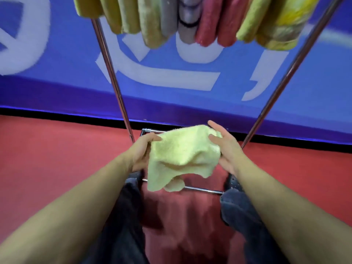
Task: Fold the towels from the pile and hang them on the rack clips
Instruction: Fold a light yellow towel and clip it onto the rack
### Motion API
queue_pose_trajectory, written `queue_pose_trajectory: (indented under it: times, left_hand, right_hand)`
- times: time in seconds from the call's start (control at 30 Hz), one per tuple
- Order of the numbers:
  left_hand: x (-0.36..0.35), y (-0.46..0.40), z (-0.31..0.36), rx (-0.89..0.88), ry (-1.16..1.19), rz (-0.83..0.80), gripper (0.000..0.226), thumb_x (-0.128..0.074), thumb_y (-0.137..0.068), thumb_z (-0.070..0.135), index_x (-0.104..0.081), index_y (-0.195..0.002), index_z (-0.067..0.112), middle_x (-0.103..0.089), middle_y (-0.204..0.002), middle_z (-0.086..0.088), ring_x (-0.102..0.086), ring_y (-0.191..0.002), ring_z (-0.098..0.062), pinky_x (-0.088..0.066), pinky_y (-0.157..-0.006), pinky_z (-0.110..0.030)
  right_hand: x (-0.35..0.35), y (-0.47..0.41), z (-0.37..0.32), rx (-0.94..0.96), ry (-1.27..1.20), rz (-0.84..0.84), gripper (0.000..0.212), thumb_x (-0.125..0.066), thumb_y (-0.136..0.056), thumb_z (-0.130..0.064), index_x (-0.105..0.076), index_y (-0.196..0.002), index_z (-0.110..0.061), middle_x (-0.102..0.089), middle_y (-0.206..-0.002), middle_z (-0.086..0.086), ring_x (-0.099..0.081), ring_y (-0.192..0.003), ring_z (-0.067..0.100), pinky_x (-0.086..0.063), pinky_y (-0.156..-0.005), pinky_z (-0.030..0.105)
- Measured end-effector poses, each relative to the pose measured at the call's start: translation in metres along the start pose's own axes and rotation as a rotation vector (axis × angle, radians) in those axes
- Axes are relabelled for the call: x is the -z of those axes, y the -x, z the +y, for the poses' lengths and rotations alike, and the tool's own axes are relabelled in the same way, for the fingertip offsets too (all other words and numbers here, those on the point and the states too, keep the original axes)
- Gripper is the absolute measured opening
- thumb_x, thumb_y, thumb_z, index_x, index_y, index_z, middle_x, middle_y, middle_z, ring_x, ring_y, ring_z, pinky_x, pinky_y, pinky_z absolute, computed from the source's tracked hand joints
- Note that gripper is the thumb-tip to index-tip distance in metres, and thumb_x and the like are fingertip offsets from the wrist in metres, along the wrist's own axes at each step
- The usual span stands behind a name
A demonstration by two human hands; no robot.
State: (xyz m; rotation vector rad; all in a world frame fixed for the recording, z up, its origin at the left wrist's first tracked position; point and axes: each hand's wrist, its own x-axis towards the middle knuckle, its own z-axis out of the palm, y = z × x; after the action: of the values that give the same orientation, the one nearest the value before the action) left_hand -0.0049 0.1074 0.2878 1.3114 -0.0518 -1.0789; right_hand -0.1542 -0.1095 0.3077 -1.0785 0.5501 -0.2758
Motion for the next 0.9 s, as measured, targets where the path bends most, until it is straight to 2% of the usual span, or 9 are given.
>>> queue_pose_trajectory:
  times: [0.13,0.23,0.33,0.47,0.53,0.6,0.73,0.8,0.9]
  left_hand:
    - [-0.014,0.041,0.015,-0.004,-0.059,-0.137,0.038,-0.060,-0.090,0.039,-0.069,-0.109,0.008,-0.063,-0.106,-0.013,-0.062,-0.087,-0.028,-0.053,-0.078,-0.035]
    - [-0.023,0.059,0.013,0.067,-0.094,-0.166,0.072,-0.056,-0.085,0.074,-0.070,-0.088,0.003,-0.068,-0.099,-0.015,-0.066,-0.089,-0.029,-0.059,-0.076,-0.036]
    - [-0.036,0.065,0.004,0.053,-0.124,-0.121,0.114,-0.046,-0.075,0.093,-0.062,-0.127,-0.007,-0.063,-0.133,-0.027,-0.062,-0.116,-0.035,-0.052,-0.101,-0.047]
    - [-0.057,0.067,0.017,-0.283,0.019,0.110,0.107,-0.046,-0.075,0.092,-0.066,-0.125,0.000,-0.066,-0.130,-0.022,-0.061,-0.114,-0.034,-0.045,-0.100,-0.050]
    - [-0.072,0.076,0.037,-0.447,0.025,0.083,0.090,-0.037,-0.086,0.085,-0.067,-0.131,0.012,-0.071,-0.126,-0.011,-0.061,-0.115,-0.027,-0.043,-0.096,-0.044]
    - [-0.087,0.088,0.049,-0.464,0.044,-0.078,0.086,-0.030,-0.087,0.080,-0.062,-0.138,0.018,-0.070,-0.130,-0.008,-0.065,-0.111,-0.022,-0.047,-0.089,-0.038]
    - [-0.104,0.100,0.035,-0.268,0.114,-0.390,0.109,-0.026,-0.080,0.092,-0.054,-0.146,0.010,-0.056,-0.147,-0.018,-0.052,-0.138,-0.034,-0.034,-0.118,-0.051]
    - [-0.111,0.100,0.013,-0.248,0.008,-0.447,0.105,-0.039,-0.079,0.090,-0.053,-0.147,0.010,-0.054,-0.150,-0.016,-0.048,-0.142,-0.032,-0.031,-0.121,-0.052]
    - [-0.131,0.109,-0.018,-0.269,-0.271,-0.403,0.094,-0.077,-0.066,0.075,-0.060,-0.136,0.014,-0.067,-0.137,-0.006,-0.060,-0.131,-0.024,-0.042,-0.115,-0.048]
  right_hand:
    - [-0.032,0.039,-0.047,-0.029,0.016,-0.177,0.053,-0.067,-0.092,-0.002,-0.059,-0.137,-0.029,-0.067,-0.130,0.011,-0.073,-0.103,0.025,-0.061,-0.080,0.038]
    - [-0.054,0.063,-0.076,-0.043,0.017,-0.320,0.062,-0.071,-0.086,-0.004,-0.059,-0.140,-0.032,-0.067,-0.128,0.009,-0.072,-0.099,0.027,-0.060,-0.081,0.039]
    - [-0.075,0.082,-0.101,-0.036,0.032,-0.474,0.063,-0.070,-0.085,-0.002,-0.059,-0.140,-0.031,-0.069,-0.125,0.008,-0.071,-0.098,0.025,-0.060,-0.082,0.037]
    - [-0.087,0.103,-0.130,-0.005,0.223,-0.646,0.061,-0.068,-0.087,-0.001,-0.057,-0.142,-0.024,-0.071,-0.119,0.004,-0.070,-0.096,0.018,-0.060,-0.082,0.032]
    - [-0.092,0.111,-0.148,0.043,0.309,-0.690,0.055,-0.068,-0.087,-0.003,-0.061,-0.139,-0.021,-0.072,-0.117,0.005,-0.071,-0.096,0.017,-0.059,-0.083,0.030]
    - [-0.097,0.116,-0.165,0.151,0.378,-0.628,0.045,-0.072,-0.086,-0.004,-0.068,-0.129,-0.018,-0.074,-0.110,0.005,-0.071,-0.093,0.014,-0.057,-0.082,0.026]
    - [-0.106,0.108,-0.191,0.385,0.320,-0.386,0.029,-0.074,-0.085,-0.005,-0.076,-0.109,-0.021,-0.077,-0.092,0.000,-0.070,-0.080,0.009,-0.056,-0.078,0.023]
    - [-0.110,0.104,-0.198,0.454,0.278,-0.315,0.028,-0.076,-0.084,-0.005,-0.078,-0.105,-0.024,-0.076,-0.094,0.002,-0.066,-0.086,0.017,-0.051,-0.084,0.034]
    - [-0.117,0.100,-0.203,0.510,0.239,-0.297,0.032,-0.076,-0.086,-0.004,-0.076,-0.112,-0.021,-0.073,-0.101,0.009,-0.062,-0.093,0.025,-0.051,-0.086,0.041]
